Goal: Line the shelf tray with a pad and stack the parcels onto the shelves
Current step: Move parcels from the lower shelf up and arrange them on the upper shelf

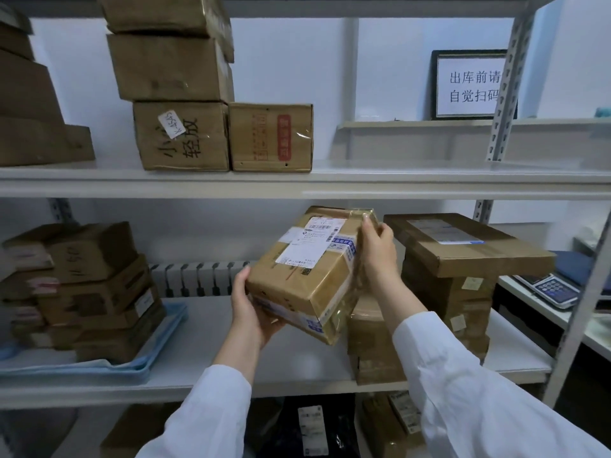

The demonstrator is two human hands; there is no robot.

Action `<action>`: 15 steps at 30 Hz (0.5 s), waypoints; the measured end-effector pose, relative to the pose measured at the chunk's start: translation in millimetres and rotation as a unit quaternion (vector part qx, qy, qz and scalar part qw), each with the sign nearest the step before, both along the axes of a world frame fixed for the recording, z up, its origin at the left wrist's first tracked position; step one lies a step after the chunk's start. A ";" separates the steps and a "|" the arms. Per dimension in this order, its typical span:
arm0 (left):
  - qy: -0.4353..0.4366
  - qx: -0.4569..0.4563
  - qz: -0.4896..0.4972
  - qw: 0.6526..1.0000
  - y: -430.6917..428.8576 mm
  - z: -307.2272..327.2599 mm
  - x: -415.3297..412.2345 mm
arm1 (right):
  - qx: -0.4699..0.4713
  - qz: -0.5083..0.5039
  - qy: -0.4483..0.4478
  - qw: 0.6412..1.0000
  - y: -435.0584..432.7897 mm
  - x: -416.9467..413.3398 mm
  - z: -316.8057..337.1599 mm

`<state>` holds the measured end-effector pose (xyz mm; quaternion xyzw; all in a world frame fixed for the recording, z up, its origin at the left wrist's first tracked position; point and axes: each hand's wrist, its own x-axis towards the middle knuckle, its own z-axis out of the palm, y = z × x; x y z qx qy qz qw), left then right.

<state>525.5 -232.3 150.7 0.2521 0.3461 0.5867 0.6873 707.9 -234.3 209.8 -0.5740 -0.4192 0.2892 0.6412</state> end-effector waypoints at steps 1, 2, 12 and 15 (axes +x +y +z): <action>0.008 0.013 -0.005 1.000 -2.5 4.8 -7.7 | 0.015 -0.021 -0.005 1.000 -5.1 -6.0 3.4; 0.013 0.024 -0.012 1.000 -4.3 9.1 -13.9 | 0.032 -0.053 -0.013 0.998 -10.6 -10.2 6.4; 0.044 0.156 -0.066 0.985 -17.7 44.2 -54.1 | 0.169 -0.143 -0.009 0.975 -46.2 -44.1 37.8; 0.071 0.186 -0.098 0.975 -15.3 59.3 -60.9 | 0.204 -0.154 0.012 0.967 -50.2 -49.1 53.7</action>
